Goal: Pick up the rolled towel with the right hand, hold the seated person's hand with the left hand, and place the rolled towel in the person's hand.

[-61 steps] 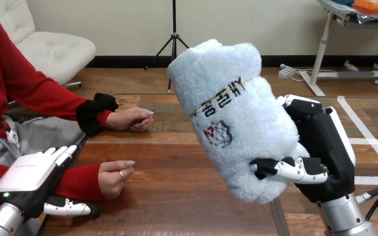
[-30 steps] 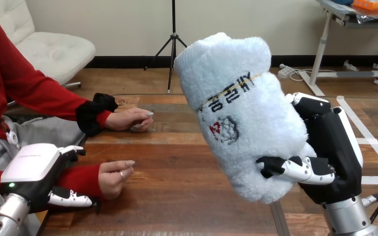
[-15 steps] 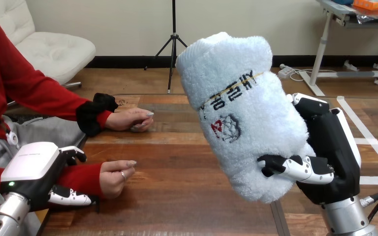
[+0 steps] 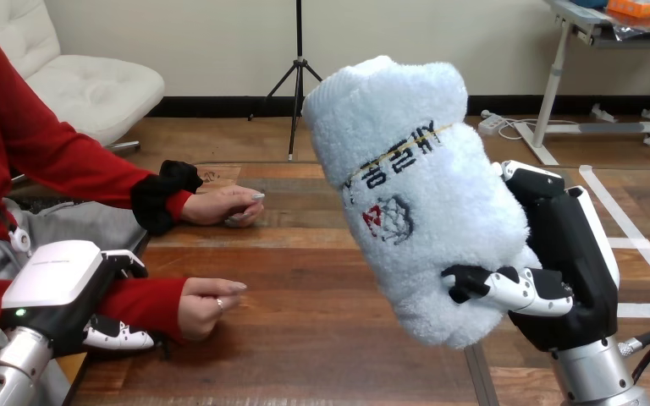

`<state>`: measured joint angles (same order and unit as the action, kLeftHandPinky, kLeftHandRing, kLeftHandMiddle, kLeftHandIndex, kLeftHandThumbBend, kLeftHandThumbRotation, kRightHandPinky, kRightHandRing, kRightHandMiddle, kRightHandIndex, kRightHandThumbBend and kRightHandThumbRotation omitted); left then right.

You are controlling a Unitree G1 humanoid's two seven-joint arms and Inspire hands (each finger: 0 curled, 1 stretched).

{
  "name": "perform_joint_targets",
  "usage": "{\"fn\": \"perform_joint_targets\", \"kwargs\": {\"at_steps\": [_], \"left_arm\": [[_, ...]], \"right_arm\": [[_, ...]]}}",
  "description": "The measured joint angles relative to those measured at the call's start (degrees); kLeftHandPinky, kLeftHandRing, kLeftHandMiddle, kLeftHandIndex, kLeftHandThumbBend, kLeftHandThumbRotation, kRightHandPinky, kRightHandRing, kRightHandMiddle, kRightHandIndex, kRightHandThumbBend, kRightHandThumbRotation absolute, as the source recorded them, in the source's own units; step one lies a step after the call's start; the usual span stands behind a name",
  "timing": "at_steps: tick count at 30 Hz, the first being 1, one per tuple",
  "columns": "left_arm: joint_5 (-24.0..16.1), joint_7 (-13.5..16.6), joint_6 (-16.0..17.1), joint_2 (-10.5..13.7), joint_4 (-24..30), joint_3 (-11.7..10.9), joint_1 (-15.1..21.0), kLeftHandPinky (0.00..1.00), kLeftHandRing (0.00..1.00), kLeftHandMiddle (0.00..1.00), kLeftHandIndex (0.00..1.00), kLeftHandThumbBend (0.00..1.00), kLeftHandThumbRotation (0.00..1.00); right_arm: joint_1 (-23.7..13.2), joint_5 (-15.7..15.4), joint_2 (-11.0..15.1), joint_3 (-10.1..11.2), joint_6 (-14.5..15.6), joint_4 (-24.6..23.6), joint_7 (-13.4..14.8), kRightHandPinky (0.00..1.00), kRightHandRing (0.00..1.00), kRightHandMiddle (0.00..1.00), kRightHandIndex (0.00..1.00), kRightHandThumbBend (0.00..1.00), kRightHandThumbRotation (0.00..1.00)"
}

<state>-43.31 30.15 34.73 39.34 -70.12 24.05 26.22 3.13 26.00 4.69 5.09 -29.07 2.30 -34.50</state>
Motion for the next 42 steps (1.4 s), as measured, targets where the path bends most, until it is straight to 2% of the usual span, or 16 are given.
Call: {"fn": "perform_joint_targets", "kwargs": {"at_steps": [23,31,42], "left_arm": [[0.01,-1.17,-0.35,0.08,-0.1,0.33,0.17,0.43,0.44,0.48,0.51,0.87,0.23],[0.0,-1.22,-0.35,0.1,-0.09,0.33,0.22,0.4,0.41,0.45,0.47,0.86,0.21],[0.01,-1.28,-0.45,0.1,-0.06,0.33,0.26,0.38,0.39,0.43,0.45,0.85,0.2]], "right_arm": [[0.01,0.16,-0.16,-0.06,0.02,0.0,-0.05,0.0,0.04,0.09,0.1,0.46,0.0],[0.01,1.83,-0.22,-0.25,0.9,0.0,-0.55,0.0,0.04,0.08,0.1,0.45,0.0],[0.01,2.14,-0.23,-0.48,1.57,0.0,-0.76,0.0,0.04,0.08,0.1,0.46,0.0]]}}
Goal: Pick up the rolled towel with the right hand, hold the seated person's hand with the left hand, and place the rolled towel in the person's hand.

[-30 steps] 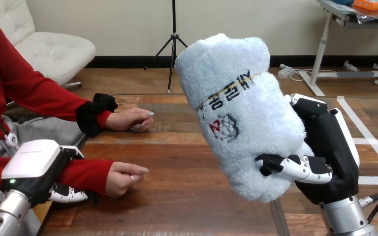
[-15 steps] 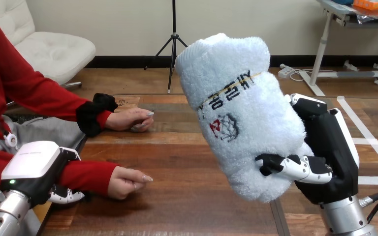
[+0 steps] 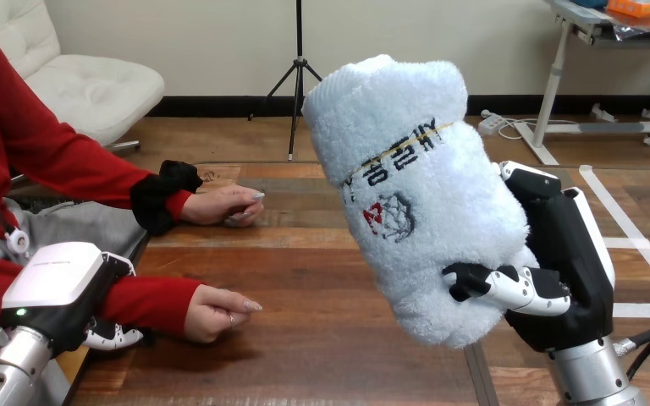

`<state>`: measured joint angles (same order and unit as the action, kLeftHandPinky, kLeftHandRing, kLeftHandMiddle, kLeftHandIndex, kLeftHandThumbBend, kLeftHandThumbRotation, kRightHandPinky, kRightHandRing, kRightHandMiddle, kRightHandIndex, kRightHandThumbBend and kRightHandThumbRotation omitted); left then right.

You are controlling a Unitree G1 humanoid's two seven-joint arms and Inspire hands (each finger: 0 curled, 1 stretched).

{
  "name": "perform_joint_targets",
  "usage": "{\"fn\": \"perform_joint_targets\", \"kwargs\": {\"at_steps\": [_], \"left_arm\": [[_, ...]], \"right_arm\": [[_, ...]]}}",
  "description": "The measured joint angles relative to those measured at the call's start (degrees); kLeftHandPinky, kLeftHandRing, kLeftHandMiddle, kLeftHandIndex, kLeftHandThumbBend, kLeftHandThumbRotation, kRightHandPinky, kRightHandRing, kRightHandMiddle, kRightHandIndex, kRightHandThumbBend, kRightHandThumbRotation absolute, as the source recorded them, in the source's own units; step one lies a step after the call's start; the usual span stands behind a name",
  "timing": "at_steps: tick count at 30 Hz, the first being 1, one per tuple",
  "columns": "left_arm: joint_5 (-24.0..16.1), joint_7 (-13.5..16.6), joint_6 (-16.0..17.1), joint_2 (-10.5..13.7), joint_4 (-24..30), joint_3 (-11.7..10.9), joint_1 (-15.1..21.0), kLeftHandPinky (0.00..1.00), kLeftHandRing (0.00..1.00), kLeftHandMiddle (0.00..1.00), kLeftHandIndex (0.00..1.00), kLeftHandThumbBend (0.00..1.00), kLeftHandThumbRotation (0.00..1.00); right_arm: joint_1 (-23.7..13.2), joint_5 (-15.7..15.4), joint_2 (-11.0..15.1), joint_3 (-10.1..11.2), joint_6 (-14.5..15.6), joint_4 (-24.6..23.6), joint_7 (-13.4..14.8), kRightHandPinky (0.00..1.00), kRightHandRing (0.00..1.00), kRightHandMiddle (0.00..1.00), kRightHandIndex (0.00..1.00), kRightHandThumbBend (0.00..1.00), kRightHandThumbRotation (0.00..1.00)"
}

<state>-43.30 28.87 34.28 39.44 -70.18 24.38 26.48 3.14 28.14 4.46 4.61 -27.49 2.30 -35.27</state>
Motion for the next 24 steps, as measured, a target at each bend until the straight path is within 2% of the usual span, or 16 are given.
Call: {"fn": "perform_joint_targets", "kwargs": {"at_steps": [12,24], "left_arm": [[0.0,0.01,0.08,-0.01,0.12,0.0,0.05,0.35,0.36,0.4,0.42,0.83,0.19],[0.01,0.02,0.26,-0.03,0.18,0.0,0.04,0.32,0.33,0.37,0.39,0.81,0.15]], "right_arm": [[0.0,1.48,-0.03,-0.26,3.14,0.03,-1.07,0.0,0.04,0.08,0.1,0.46,0.0],[-0.01,0.74,-0.16,-0.29,3.61,0.31,-0.99,0.0,0.04,0.08,0.09,0.44,0.0]]}}
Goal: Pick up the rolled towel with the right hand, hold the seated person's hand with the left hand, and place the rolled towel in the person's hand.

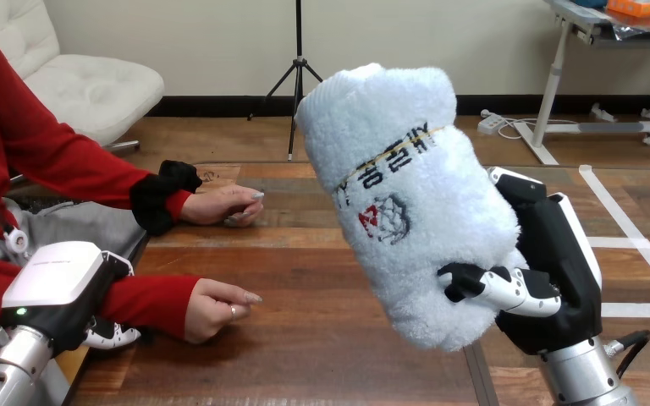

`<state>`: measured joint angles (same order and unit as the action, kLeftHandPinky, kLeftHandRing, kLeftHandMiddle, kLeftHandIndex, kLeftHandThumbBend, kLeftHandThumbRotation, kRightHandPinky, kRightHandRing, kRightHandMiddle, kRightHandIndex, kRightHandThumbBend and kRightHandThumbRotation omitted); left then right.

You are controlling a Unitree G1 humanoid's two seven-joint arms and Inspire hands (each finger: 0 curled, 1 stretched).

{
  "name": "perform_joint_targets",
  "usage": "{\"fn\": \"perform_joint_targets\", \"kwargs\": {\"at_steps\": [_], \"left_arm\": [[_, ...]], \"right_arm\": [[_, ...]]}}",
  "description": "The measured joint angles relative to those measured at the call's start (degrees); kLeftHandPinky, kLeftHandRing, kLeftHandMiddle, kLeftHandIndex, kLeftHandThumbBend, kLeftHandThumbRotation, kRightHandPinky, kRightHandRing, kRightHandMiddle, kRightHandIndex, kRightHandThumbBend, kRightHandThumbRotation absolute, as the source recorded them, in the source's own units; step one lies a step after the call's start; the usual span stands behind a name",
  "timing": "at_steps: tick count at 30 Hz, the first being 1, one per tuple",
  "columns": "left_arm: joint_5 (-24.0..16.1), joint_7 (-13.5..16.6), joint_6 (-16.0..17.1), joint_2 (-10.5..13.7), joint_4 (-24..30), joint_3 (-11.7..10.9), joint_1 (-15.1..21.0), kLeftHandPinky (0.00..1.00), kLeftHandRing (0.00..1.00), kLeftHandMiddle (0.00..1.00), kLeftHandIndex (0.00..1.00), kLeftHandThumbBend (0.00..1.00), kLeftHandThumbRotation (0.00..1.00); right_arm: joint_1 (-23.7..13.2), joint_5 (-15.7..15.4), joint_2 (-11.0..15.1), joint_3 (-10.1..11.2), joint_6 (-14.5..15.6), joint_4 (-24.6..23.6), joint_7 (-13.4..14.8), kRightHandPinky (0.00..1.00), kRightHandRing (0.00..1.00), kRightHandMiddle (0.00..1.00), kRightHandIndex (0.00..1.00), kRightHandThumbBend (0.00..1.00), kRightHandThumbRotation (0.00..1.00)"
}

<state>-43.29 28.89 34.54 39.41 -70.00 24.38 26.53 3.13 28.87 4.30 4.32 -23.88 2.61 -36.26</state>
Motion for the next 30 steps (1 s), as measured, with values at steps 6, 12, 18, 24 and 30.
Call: {"fn": "perform_joint_targets", "kwargs": {"at_steps": [6,12,18,24,30], "left_arm": [[0.0,0.02,0.05,-0.01,0.03,0.0,0.0,0.31,0.32,0.37,0.38,0.8,0.14],[0.0,0.1,0.15,-0.02,0.05,0.0,-0.02,0.3,0.32,0.36,0.37,0.78,0.13],[0.13,0.1,0.6,-0.01,0.06,-0.04,-0.07,0.31,0.32,0.36,0.37,0.78,0.11],[0.19,0.0,0.91,-0.01,0.2,-0.06,-0.13,0.33,0.33,0.37,0.37,0.78,0.11],[0.45,-0.1,1.29,0.0,0.57,-0.22,-0.31,0.32,0.33,0.37,0.38,0.78,0.1]], "right_arm": [[-0.15,-1.78,-0.03,-0.06,0.13,0.49,0.71,0.0,0.04,0.08,0.09,0.43,0.0],[-0.32,-2.05,-0.07,-0.36,0.53,1.8,0.76,0.0,0.04,0.08,0.08,0.42,0.0],[-0.59,-2.04,-0.15,-0.83,1.03,3.69,0.53,0.0,0.04,0.08,0.09,0.41,0.0],[-1.8,-2.31,-0.46,-1.11,0.95,7.01,0.27,0.01,0.05,0.09,0.09,0.41,0.0],[-3.52,-4.63,-0.96,-1.15,0.12,10.48,1.01,0.02,0.06,0.1,0.1,0.43,0.0]]}}
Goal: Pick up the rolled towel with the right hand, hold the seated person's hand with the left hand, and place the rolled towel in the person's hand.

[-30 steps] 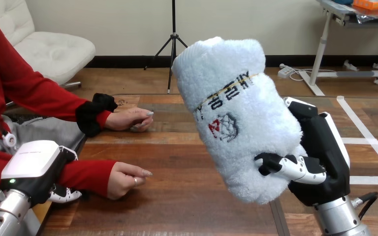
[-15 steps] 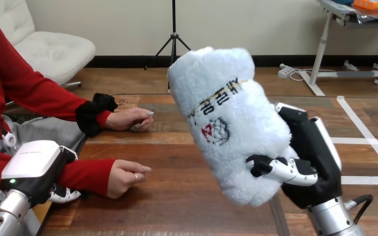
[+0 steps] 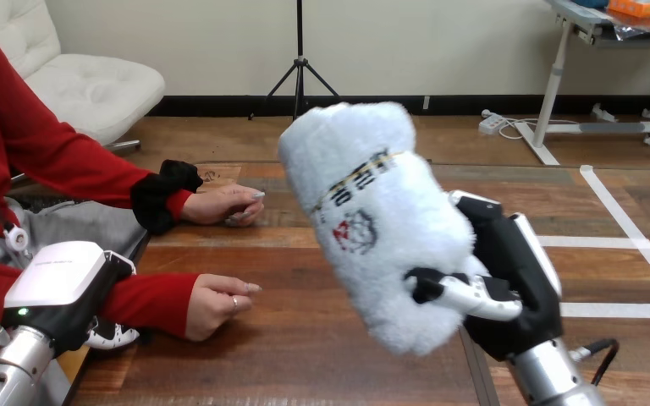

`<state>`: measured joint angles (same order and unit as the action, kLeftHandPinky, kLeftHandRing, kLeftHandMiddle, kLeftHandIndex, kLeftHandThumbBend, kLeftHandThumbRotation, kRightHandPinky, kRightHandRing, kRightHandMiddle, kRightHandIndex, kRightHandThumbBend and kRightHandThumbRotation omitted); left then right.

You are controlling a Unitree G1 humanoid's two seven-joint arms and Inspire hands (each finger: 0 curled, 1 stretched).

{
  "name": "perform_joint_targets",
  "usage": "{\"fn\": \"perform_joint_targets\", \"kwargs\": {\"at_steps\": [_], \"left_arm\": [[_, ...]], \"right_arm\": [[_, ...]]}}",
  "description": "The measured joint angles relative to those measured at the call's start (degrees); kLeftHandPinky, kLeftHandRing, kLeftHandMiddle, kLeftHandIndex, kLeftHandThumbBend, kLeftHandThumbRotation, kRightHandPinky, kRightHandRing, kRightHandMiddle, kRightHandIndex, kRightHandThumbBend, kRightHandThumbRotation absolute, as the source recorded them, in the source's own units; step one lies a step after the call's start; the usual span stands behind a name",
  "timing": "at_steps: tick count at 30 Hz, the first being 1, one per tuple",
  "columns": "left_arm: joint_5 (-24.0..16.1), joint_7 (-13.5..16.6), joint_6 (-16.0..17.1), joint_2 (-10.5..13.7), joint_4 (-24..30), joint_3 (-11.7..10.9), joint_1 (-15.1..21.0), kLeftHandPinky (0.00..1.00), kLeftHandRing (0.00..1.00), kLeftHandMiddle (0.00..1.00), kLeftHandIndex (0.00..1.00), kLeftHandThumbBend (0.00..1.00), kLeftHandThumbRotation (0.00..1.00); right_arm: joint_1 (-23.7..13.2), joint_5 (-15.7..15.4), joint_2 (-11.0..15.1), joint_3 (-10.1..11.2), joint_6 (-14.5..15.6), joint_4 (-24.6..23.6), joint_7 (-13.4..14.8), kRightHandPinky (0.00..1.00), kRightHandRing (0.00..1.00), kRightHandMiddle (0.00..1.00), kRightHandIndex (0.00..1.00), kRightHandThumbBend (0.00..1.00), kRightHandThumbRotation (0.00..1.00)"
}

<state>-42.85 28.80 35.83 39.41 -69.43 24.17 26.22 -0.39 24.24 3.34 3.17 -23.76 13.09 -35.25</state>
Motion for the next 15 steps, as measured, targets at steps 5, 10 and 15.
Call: {"fn": "perform_joint_targets", "kwargs": {"at_steps": [5,10,15], "left_arm": [[0.55,-0.04,0.38,0.03,0.8,-0.32,-0.47,0.32,0.33,0.38,0.38,0.77,0.1],[1.12,-0.35,0.71,0.19,2.23,-0.56,-1.11,0.32,0.34,0.38,0.39,0.77,0.1],[1.63,-0.73,1.06,0.45,3.9,-0.66,-1.72,0.32,0.34,0.39,0.4,0.77,0.09]], "right_arm": [[-1.55,-2.62,-0.73,-0.05,-1.35,2.92,1.21,0.02,0.06,0.1,0.1,0.44,0.0],[-2.83,-4.81,-0.94,-0.06,-2.9,5.62,2.2,0.02,0.06,0.1,0.1,0.43,0.0],[-4.3,-6.69,-1.1,-0.15,-4.47,8.58,2.9,0.02,0.06,0.11,0.1,0.42,0.0]]}}
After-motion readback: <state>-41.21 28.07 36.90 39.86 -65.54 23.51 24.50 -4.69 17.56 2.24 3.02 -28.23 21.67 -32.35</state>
